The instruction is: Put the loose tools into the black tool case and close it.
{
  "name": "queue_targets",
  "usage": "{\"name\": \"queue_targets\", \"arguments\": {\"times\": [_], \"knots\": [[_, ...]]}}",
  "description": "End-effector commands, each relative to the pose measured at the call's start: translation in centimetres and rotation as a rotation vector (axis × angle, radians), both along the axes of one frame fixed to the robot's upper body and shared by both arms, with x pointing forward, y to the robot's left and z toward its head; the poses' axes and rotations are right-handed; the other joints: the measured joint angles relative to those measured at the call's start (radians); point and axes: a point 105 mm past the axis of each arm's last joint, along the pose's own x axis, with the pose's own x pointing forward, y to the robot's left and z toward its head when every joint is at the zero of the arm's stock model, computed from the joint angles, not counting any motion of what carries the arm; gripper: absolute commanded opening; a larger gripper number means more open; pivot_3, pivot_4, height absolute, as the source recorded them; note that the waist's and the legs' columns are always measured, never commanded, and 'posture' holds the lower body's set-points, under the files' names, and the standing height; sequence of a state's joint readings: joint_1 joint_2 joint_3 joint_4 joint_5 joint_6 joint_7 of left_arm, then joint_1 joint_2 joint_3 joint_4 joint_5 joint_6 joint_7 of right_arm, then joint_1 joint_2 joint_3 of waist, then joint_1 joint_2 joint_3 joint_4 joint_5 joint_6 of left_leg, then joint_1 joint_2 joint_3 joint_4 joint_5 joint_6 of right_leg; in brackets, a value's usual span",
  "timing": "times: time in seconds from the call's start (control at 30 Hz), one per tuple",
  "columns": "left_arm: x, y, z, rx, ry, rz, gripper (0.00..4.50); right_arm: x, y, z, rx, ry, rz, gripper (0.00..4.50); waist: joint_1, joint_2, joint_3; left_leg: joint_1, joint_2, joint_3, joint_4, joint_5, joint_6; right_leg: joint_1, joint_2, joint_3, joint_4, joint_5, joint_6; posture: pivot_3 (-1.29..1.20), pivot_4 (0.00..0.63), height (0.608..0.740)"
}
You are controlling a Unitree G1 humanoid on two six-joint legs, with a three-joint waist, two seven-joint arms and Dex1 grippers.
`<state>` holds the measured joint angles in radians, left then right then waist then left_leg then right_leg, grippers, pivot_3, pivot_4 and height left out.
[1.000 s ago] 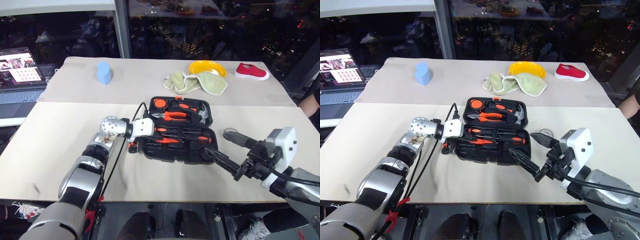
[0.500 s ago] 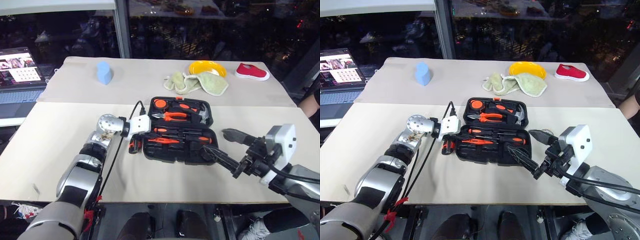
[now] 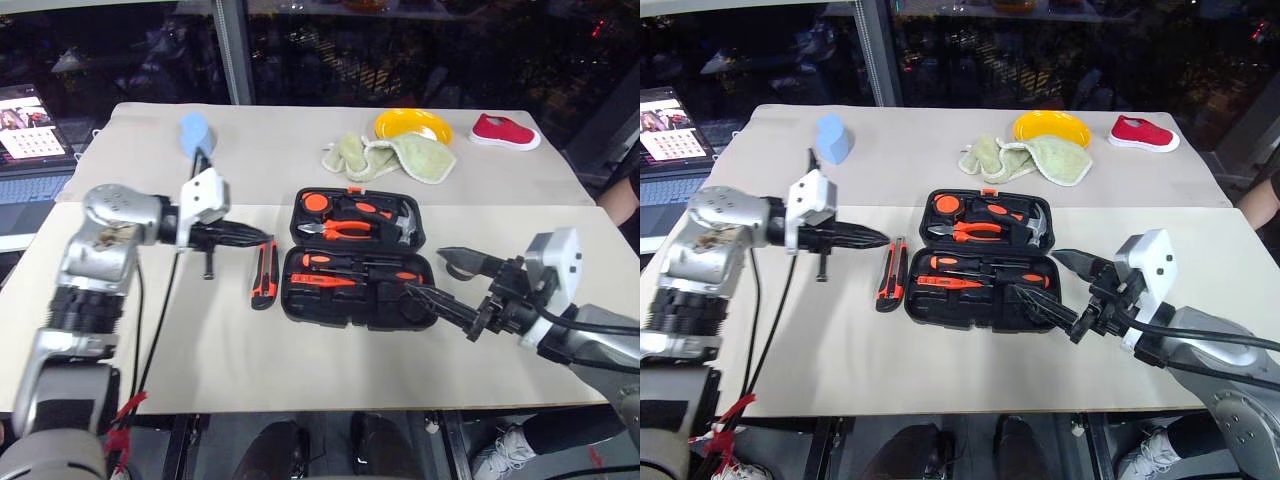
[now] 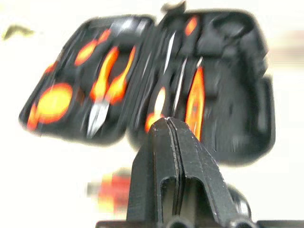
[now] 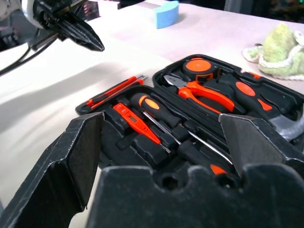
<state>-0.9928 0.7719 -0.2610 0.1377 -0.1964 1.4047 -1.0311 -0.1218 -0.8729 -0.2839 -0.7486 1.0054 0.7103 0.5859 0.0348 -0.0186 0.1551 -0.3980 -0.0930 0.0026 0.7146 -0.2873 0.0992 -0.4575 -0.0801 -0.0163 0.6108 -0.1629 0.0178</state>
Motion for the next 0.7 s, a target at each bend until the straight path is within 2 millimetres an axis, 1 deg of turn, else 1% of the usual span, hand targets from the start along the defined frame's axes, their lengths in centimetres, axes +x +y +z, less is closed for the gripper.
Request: {"name": "queue_targets", "arguments": {"times": [0.03, 0.13, 0.2, 0.27, 0.33, 0.47, 0.57, 0.7], "knots": [[1.1, -0.6, -0.6, 0.015, 0.116, 0.196, 4.47, -0.6, 0.5, 0.3, 0.015, -0.046, -0.024, 4.50, -0.003, 0.000, 0.000, 0.000, 0.000, 0.001, 0.000, 0.000, 0.000, -0.001, 0.001, 0.000, 0.000, 0.000, 0.000, 0.00, 0.150, 0.740], [1.8, -2.6, -1.2, -0.007, 0.177, 0.210, 4.47, -1.0, 0.9, 0.0, 0.044, -0.035, -0.036, 4.50, -0.003, 0.000, 0.000, 0.001, 0.000, 0.000, 0.000, 0.001, -0.002, -0.001, 0.001, 0.002, 0.000, 0.000, -0.001, 0.00, 0.150, 0.740], [2.2, -3.3, -1.8, 0.020, 0.178, 0.203, 4.47, -1.1, 0.9, -0.2, 0.052, -0.034, -0.052, 4.50, -0.007, 0.000, 0.000, 0.001, 0.001, 0.000, 0.000, 0.002, -0.003, -0.001, 0.001, 0.003, 0.000, -0.001, -0.001, 0.00, 0.150, 0.740], [2.4, -3.7, -2.1, 0.038, 0.180, 0.199, 4.47, -1.1, 0.9, -0.2, 0.056, -0.036, -0.064, 4.50, -0.012, 0.000, 0.000, 0.001, 0.001, 0.001, 0.000, 0.002, -0.004, -0.001, 0.000, 0.004, 0.000, -0.001, -0.001, 0.00, 0.150, 0.740], [2.6, -4.0, -3.0, 0.059, 0.195, 0.200, 4.47, -1.0, 0.8, -0.2, 0.076, -0.036, -0.087, 4.50, -0.012, 0.000, 0.000, 0.002, 0.001, 0.000, 0.000, 0.002, -0.006, -0.001, -0.003, 0.004, 0.000, -0.001, -0.001, 0.00, 0.150, 0.740], [3.2, -4.2, -4.0, 0.097, 0.197, 0.210, 4.47, -0.9, 0.4, -0.1, 0.101, -0.036, -0.128, 4.50, -0.007, -0.001, 0.000, 0.003, 0.000, 0.000, -0.001, 0.001, -0.009, 0.000, -0.005, 0.004, 0.000, -0.001, -0.001, 0.00, 0.150, 0.740], [3.6, -4.4, -3.9, 0.090, 0.189, 0.215, 4.47, -1.1, 0.1, -0.1, 0.105, -0.033, -0.145, 4.50, -0.004, 0.000, 0.000, 0.004, 0.000, 0.001, -0.001, 0.000, -0.011, 0.001, -0.006, 0.004, 0.001, -0.001, -0.001, 0.00, 0.150, 0.740], [4.2, -4.2, -2.9, 0.070, 0.168, 0.214, 4.47, -1.2, -0.1, -0.2, 0.111, -0.030, -0.163, 4.50, 0.000, 0.000, 0.000, 0.004, 0.000, 0.001, -0.001, 0.000, -0.012, 0.001, -0.005, 0.004, 0.001, -0.001, -0.001, 0.00, 0.150, 0.740]]}}
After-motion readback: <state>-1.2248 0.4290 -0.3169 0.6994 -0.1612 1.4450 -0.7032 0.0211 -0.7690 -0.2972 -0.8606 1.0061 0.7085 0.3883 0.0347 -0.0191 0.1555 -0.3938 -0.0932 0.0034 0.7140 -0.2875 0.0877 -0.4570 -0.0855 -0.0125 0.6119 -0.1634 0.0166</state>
